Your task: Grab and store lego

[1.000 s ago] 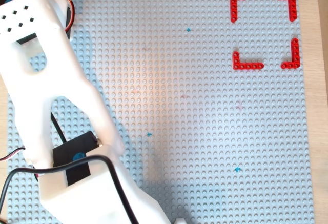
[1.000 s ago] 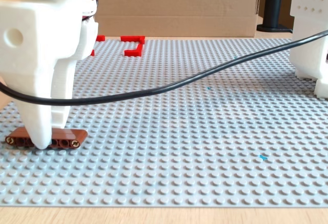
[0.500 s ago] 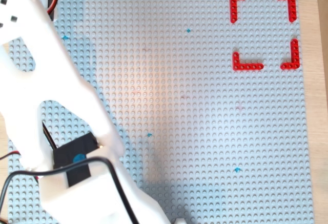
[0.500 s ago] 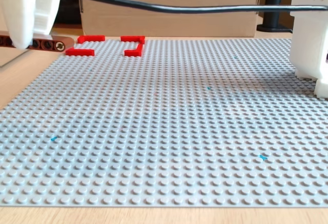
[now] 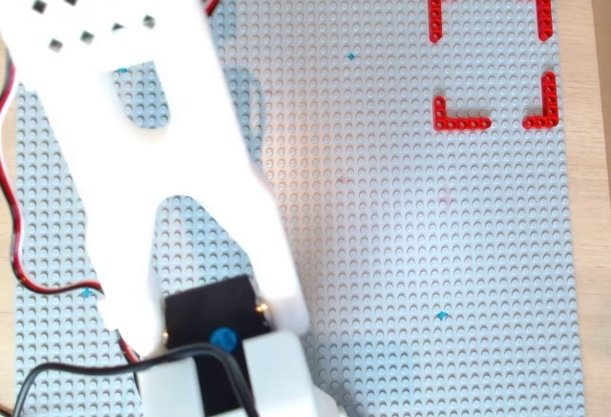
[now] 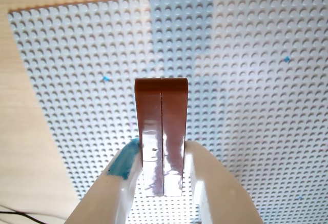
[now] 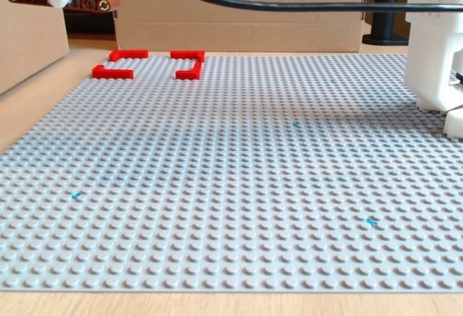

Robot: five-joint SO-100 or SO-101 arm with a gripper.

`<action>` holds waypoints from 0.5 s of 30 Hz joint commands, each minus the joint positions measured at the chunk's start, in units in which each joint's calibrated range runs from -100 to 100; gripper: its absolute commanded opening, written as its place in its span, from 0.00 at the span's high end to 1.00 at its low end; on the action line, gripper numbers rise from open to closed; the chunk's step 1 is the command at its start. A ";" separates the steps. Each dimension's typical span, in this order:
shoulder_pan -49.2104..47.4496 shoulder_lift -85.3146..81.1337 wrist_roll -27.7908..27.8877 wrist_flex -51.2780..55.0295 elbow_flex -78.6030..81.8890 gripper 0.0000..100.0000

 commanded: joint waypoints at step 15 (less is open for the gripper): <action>20.72 -8.15 15.51 -2.79 8.62 0.98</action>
